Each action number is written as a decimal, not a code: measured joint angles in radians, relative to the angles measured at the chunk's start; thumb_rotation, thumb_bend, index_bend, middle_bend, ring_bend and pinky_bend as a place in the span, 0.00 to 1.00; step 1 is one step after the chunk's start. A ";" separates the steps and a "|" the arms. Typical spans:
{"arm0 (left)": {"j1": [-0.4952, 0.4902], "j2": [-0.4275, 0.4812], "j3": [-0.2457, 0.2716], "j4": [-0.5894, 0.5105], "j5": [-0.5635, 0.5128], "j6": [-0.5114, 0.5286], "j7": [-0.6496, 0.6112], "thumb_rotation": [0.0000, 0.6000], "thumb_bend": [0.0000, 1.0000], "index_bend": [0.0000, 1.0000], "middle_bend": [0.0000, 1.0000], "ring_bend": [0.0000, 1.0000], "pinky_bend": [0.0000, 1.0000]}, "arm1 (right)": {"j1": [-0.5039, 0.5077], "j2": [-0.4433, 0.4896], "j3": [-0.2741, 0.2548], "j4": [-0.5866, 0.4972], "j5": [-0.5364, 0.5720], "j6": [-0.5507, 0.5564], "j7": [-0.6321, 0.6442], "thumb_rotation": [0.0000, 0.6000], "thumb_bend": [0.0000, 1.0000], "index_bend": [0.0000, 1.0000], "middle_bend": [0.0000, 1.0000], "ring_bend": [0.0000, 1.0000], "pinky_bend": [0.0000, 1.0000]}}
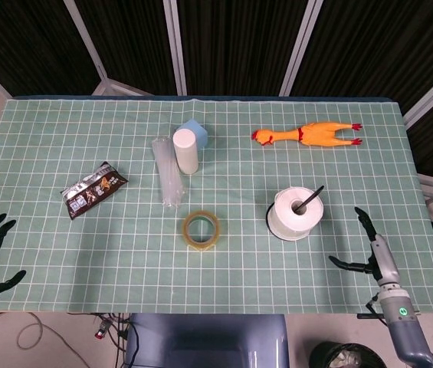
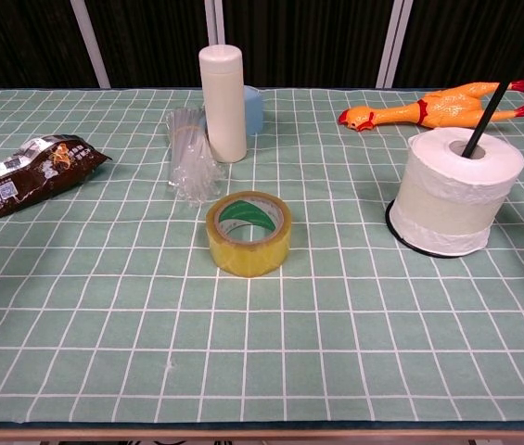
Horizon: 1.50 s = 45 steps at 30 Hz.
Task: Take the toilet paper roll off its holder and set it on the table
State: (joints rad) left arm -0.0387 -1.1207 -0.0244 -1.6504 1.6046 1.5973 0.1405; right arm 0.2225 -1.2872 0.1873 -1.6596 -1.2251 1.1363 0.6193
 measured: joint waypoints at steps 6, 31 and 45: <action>-0.001 0.001 -0.002 -0.001 -0.005 -0.003 0.003 1.00 0.04 0.14 0.06 0.00 0.00 | 0.032 -0.129 0.024 0.094 0.065 -0.031 -0.007 1.00 0.04 0.00 0.00 0.00 0.00; 0.000 0.001 -0.003 -0.008 -0.019 -0.010 0.020 1.00 0.04 0.14 0.06 0.00 0.00 | 0.104 -0.354 0.115 0.282 0.149 -0.034 -0.102 1.00 0.04 0.00 0.00 0.00 0.00; 0.001 0.002 -0.007 -0.009 -0.032 -0.012 0.025 1.00 0.04 0.14 0.06 0.00 0.00 | 0.132 -0.347 0.145 0.229 0.164 -0.083 -0.118 1.00 0.03 0.00 0.00 0.00 0.00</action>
State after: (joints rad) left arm -0.0376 -1.1188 -0.0319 -1.6594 1.5724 1.5852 0.1657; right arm 0.3542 -1.6340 0.3325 -1.4307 -1.0607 1.0532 0.5017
